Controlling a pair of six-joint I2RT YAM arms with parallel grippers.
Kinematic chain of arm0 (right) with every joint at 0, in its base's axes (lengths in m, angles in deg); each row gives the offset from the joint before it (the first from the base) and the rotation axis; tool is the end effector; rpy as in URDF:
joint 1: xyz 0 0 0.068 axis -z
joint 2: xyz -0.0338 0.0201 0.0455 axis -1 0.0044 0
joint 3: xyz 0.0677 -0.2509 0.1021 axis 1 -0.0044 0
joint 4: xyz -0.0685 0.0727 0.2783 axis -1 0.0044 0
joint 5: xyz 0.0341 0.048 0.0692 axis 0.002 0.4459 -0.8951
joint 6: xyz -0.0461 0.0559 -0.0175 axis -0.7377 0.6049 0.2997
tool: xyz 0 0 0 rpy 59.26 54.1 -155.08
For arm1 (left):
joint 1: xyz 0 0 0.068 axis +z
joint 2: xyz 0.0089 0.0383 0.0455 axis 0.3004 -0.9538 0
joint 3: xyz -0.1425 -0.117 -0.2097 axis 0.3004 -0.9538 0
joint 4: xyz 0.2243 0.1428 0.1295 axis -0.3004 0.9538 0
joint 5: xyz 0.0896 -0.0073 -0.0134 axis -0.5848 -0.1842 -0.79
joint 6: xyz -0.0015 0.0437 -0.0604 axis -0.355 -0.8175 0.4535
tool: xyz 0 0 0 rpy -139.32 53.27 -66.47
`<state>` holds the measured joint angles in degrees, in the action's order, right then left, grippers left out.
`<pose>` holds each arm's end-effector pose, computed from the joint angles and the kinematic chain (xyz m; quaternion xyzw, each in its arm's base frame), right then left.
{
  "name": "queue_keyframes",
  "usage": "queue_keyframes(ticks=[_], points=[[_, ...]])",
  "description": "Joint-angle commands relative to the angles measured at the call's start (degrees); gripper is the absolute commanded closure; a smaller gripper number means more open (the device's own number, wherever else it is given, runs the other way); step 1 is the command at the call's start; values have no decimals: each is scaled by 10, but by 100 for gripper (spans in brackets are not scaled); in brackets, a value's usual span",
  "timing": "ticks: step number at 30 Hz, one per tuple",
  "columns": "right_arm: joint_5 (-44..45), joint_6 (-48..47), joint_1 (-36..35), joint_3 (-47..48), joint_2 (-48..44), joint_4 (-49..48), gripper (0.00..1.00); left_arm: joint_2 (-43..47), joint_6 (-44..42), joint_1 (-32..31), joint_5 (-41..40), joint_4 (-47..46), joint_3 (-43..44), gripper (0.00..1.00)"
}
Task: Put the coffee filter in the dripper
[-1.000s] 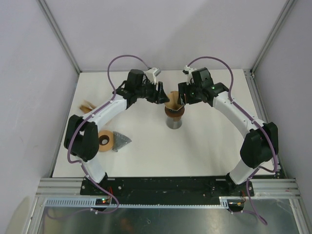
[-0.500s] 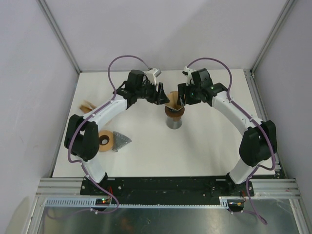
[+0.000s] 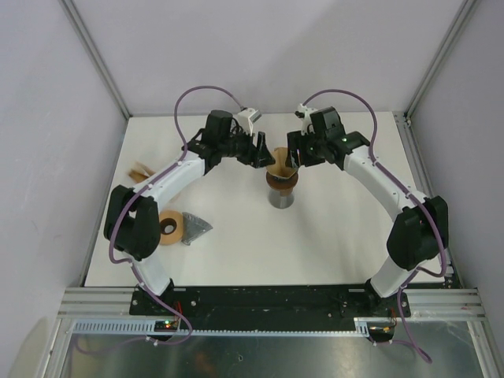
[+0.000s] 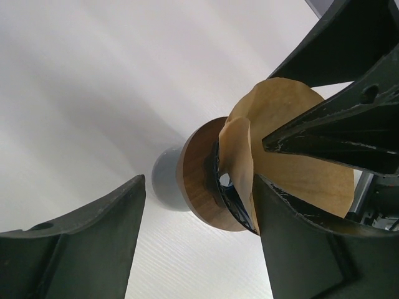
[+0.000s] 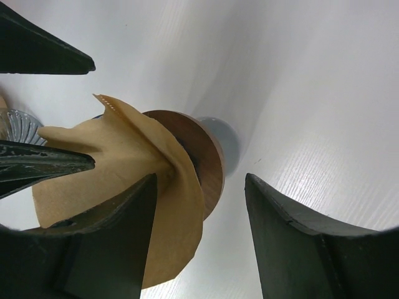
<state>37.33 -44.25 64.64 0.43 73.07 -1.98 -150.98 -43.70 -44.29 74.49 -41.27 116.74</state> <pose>0.3837 0.1923 0.3025 -0.1724 0.9016 0.1903 0.3480 0.3974 -0.2381 0.2774 0.2588 0.8060 -0.3779 0.3749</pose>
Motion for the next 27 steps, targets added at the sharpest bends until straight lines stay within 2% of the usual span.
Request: queue_keyframes(ticks=[1,15,23,27], points=[[-2,-8,-1,33,-31,2,37,25,-18,3,16,-6,31,26],[5,-15,-2,59,-60,14,34,50,-39,6,39,-5,44,18],[24,-24,5,51,-124,27,32,57,-43,60,52,-3,66,20],[27,-24,18,35,-174,23,31,48,-81,85,27,0,81,21]])
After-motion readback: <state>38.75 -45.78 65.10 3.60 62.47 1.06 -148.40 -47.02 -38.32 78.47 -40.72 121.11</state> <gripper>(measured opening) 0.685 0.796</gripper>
